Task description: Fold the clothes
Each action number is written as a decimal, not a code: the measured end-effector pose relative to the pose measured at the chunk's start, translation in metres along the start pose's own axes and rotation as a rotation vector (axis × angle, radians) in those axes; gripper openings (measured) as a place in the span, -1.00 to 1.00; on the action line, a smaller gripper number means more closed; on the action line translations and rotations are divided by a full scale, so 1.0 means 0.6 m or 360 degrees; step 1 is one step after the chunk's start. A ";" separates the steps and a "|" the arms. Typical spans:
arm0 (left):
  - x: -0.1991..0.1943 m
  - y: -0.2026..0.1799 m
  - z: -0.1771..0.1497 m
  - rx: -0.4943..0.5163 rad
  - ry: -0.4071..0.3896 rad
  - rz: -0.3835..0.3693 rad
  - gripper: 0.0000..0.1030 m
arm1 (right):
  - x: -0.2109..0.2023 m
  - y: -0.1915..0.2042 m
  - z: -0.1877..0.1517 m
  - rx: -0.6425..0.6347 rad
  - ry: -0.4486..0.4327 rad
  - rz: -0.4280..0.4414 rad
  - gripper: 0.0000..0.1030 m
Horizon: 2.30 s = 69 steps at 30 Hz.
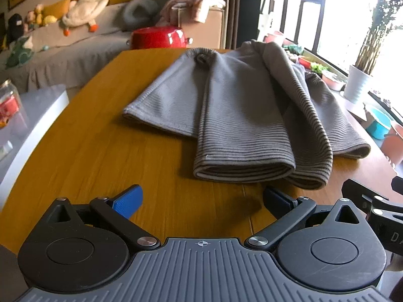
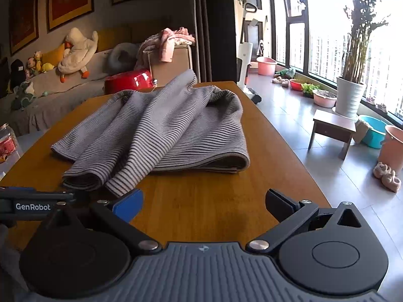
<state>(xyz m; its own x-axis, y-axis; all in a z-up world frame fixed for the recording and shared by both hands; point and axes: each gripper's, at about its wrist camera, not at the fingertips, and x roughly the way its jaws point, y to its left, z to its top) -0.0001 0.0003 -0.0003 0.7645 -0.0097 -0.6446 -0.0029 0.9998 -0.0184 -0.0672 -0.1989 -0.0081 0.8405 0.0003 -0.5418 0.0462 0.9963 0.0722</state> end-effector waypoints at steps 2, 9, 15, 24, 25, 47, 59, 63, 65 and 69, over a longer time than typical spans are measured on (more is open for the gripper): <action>0.001 0.001 -0.001 0.0000 0.0014 0.0004 1.00 | 0.004 0.000 0.000 -0.0001 0.0014 -0.0004 1.00; 0.003 0.005 -0.006 -0.0002 0.0063 0.0017 1.00 | 0.006 0.011 -0.006 -0.0039 0.0027 -0.0017 1.00; 0.004 0.009 -0.009 -0.0004 0.0099 0.0029 1.00 | 0.019 0.006 -0.003 -0.0012 0.0075 -0.0016 1.00; 0.009 0.008 -0.010 0.0000 0.0099 0.0040 1.00 | 0.024 0.001 -0.005 0.0006 0.0100 -0.0009 1.00; 0.009 0.007 -0.010 0.0001 0.0099 0.0040 1.00 | 0.023 0.001 -0.004 0.0004 0.0100 -0.0009 1.00; 0.004 0.007 -0.007 0.0006 0.0091 0.0041 1.00 | 0.024 0.007 -0.008 -0.0028 0.0101 -0.0032 1.00; 0.002 0.008 -0.006 0.0008 0.0081 0.0042 1.00 | 0.026 0.008 -0.009 -0.0034 0.0101 -0.0037 1.00; 0.002 0.008 -0.006 0.0009 0.0078 0.0043 1.00 | 0.025 0.009 -0.010 -0.0038 0.0101 -0.0039 1.00; 0.002 0.008 -0.006 0.0009 0.0078 0.0043 1.00 | 0.025 0.009 -0.010 -0.0040 0.0100 -0.0041 1.00; 0.002 0.008 -0.005 0.0009 0.0077 0.0043 1.00 | 0.025 0.011 -0.011 -0.0044 0.0100 -0.0044 1.00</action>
<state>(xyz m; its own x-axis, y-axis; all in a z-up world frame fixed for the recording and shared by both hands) -0.0014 0.0048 -0.0037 0.7323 0.0167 -0.6808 -0.0192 0.9998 0.0039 -0.0581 -0.1918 -0.0213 0.8037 -0.0230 -0.5946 0.0534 0.9980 0.0335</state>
